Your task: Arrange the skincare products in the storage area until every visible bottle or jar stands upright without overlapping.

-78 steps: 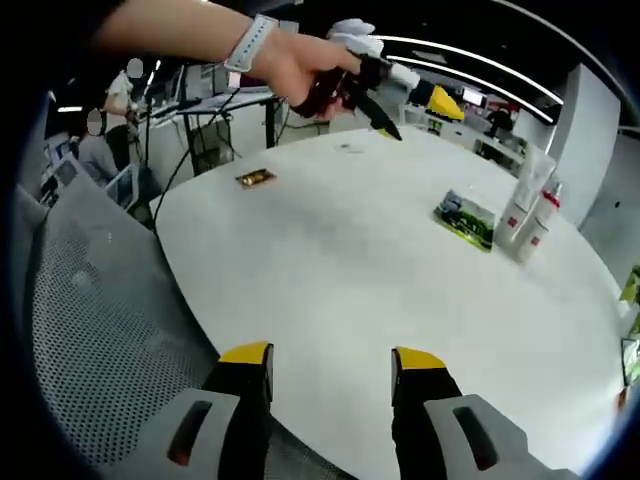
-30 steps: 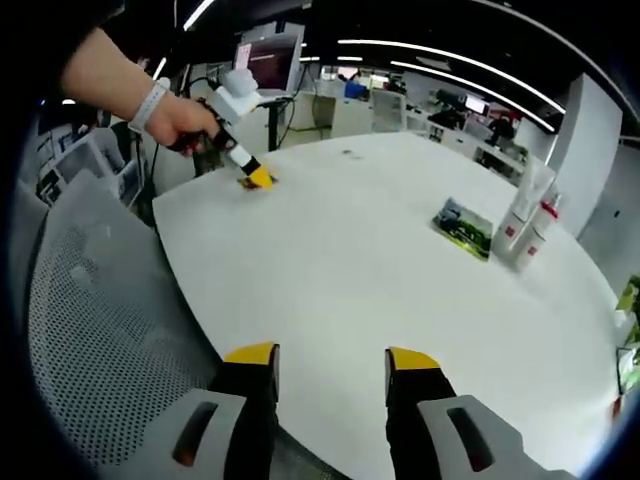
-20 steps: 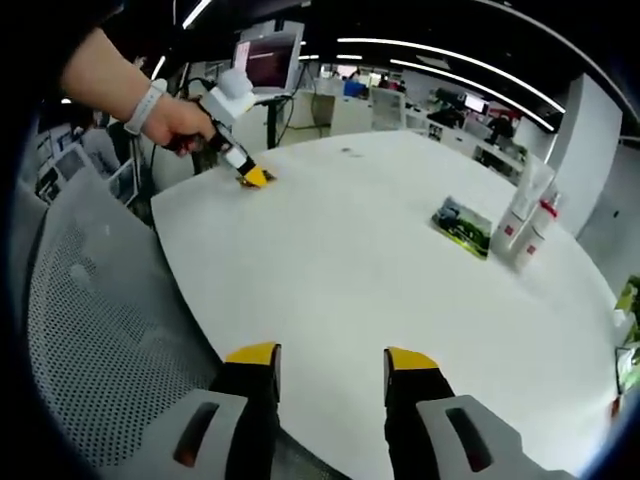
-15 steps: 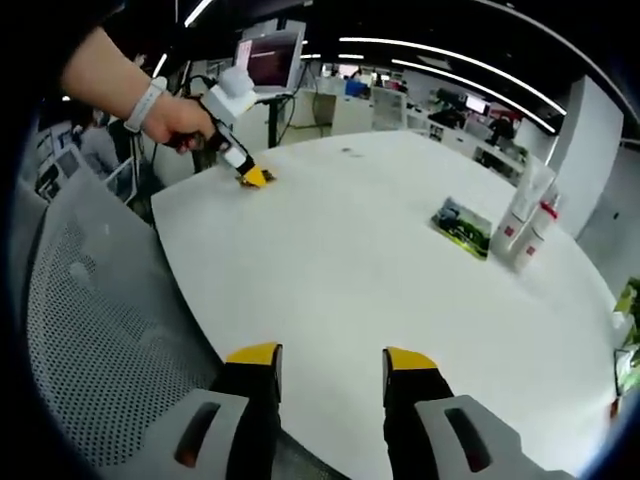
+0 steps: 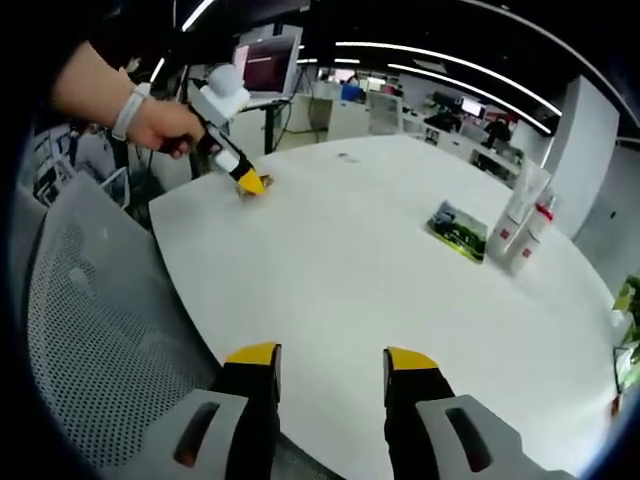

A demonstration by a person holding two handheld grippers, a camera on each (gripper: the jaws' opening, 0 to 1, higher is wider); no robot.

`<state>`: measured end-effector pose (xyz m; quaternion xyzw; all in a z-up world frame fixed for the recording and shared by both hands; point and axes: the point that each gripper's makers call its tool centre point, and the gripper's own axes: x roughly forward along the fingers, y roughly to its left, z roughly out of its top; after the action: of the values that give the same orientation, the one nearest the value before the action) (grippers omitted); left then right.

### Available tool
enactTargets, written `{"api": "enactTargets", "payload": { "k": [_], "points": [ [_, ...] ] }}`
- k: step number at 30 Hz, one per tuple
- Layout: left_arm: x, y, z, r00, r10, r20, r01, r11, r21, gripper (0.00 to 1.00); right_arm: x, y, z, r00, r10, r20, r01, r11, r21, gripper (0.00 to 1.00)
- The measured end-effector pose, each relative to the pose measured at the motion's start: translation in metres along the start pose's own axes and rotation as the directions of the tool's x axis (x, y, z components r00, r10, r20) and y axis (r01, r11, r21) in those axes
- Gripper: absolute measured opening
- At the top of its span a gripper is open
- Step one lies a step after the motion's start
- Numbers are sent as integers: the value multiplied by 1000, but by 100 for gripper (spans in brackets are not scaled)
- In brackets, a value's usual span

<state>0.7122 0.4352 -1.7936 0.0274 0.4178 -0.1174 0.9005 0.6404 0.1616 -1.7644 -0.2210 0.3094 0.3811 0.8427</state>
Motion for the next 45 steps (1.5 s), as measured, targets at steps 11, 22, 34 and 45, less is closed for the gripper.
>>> {"api": "enactTargets", "payload": {
  "k": [11, 22, 34, 45],
  "points": [
    [-17, -47, 14, 996, -71, 51, 63, 987, 147, 35, -2, 1, 3, 1000, 7, 17, -8, 1000, 4, 37],
    [-39, -109, 27, 981, -173, 89, 123, 905, 407, 36, -6, -5, 14, 996, 37, 84, -51, 984, 172, 37],
    [-53, -176, 14, 959, -277, 62, 192, 794, 577, 36, -20, -2, 38, 962, 157, 222, -243, 863, 442, 31],
    [-68, -228, 12, 933, -356, 44, 214, 650, 729, 36, -24, 28, 65, 901, 310, 303, -433, 692, 578, 25]
  ]
}}
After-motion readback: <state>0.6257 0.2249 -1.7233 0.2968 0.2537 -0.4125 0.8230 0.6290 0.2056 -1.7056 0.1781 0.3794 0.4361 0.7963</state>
